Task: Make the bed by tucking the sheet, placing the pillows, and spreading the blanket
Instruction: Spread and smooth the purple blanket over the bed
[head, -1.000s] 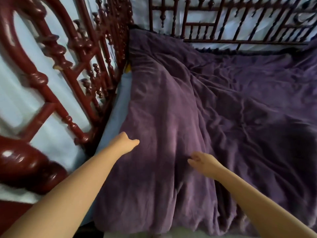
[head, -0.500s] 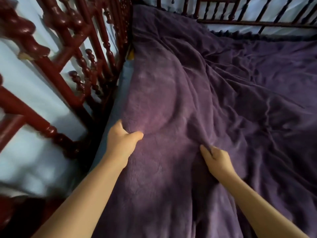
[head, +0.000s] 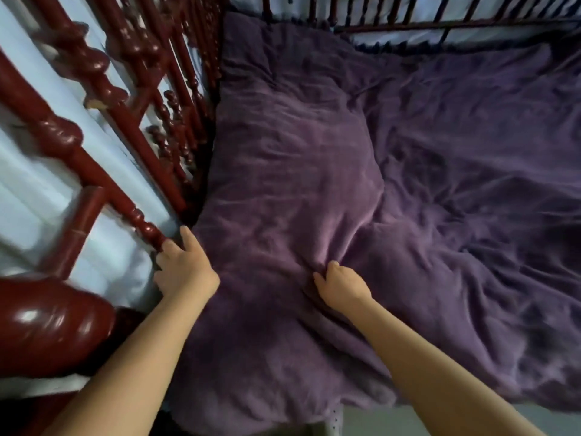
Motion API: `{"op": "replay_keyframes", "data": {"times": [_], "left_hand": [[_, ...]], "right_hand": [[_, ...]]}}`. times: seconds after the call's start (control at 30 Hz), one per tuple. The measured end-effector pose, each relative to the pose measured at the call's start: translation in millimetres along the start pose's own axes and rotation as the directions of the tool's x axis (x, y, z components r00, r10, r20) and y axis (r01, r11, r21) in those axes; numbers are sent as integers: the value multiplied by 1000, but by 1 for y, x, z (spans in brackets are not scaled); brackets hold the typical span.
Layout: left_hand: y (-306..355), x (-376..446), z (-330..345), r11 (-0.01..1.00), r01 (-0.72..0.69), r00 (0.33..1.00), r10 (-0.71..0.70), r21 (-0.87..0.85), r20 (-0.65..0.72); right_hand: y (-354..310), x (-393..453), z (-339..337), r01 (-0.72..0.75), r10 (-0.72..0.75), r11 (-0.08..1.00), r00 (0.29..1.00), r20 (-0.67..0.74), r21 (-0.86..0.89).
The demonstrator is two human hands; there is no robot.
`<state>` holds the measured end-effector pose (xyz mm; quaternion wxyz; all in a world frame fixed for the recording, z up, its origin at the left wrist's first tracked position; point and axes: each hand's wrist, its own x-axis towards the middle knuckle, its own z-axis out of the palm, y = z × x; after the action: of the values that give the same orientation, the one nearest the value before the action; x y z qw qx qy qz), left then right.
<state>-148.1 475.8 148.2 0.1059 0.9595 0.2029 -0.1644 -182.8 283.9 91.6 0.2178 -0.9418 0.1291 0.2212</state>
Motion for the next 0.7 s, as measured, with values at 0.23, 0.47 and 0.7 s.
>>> {"op": "replay_keyframes", "data": {"times": [0.23,0.47,0.7], "left_hand": [[32,-23,44,908,-368,917,390,199,-84],[124,-70,88,577,-796,593,804,184,41],[258,-134,136,450,-876,482,827,174,290]], "right_hand": [[70,-30,-11,154,-133,963,985,-109,222],[226,-60,-58,-193,221,947,971,-86,255],[383,-54,-123,-534,534,845,845,11,16]]}}
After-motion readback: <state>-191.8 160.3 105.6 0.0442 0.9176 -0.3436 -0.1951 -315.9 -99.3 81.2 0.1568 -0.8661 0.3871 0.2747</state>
